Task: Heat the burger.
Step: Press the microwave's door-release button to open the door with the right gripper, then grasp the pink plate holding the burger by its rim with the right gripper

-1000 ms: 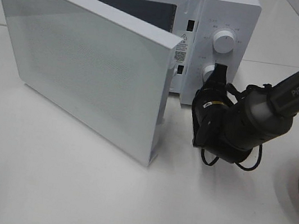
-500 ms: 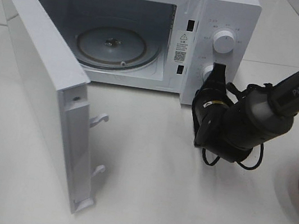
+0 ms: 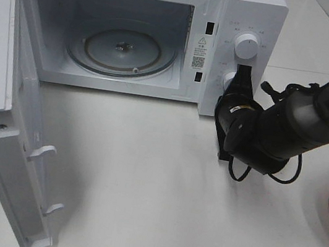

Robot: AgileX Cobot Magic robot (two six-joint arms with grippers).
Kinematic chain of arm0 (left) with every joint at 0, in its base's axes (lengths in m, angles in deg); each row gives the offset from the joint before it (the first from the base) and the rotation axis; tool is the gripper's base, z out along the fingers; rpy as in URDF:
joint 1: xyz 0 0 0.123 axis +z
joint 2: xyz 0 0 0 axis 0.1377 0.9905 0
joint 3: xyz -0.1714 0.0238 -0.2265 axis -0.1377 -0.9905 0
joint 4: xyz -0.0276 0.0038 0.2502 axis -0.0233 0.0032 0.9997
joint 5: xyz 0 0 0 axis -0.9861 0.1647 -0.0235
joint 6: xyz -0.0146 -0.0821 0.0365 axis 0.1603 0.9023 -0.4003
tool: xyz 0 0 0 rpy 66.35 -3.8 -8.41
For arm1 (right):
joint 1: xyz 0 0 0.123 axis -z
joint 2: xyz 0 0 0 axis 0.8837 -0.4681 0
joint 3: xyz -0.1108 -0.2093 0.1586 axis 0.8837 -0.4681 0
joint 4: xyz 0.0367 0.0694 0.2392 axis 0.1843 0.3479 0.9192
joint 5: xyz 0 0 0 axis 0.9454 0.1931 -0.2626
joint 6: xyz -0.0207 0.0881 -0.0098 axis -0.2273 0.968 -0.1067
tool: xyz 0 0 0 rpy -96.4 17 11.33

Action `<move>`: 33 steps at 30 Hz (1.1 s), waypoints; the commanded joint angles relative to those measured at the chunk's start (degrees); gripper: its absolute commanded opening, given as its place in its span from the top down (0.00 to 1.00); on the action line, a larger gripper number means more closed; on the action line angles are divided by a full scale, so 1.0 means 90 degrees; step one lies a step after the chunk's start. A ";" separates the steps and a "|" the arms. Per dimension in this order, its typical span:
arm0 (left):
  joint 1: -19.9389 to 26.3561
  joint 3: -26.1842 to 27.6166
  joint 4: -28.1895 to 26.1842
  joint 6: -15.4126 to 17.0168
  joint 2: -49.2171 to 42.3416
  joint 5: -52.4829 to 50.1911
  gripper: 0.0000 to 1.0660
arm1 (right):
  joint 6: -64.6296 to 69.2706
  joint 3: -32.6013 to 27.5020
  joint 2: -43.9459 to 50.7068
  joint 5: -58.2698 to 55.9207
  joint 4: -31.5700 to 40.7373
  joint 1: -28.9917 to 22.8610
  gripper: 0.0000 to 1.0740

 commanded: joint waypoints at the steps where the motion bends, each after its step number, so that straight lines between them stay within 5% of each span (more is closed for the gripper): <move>1: 0.0000 -0.0013 -0.0064 0.0000 -0.0089 -0.0089 0.08 | -0.0312 -0.0127 0.0312 0.0159 -0.0229 0.0025 0.99; 13: 0.0000 -0.0013 -0.0064 0.0000 -0.0089 -0.0089 0.08 | -0.2037 -0.0700 0.1044 -0.1152 -0.0121 0.0032 1.00; 24: 0.0000 -0.0013 -0.0064 0.0000 -0.0089 -0.0089 0.08 | -0.5348 -0.0751 0.1693 -0.2814 -0.0414 0.0051 0.99; 33: 0.0000 -0.0013 -0.0064 0.0000 -0.0089 -0.0089 0.08 | -0.8219 -0.0745 0.2336 -0.5233 -0.0490 0.0598 0.98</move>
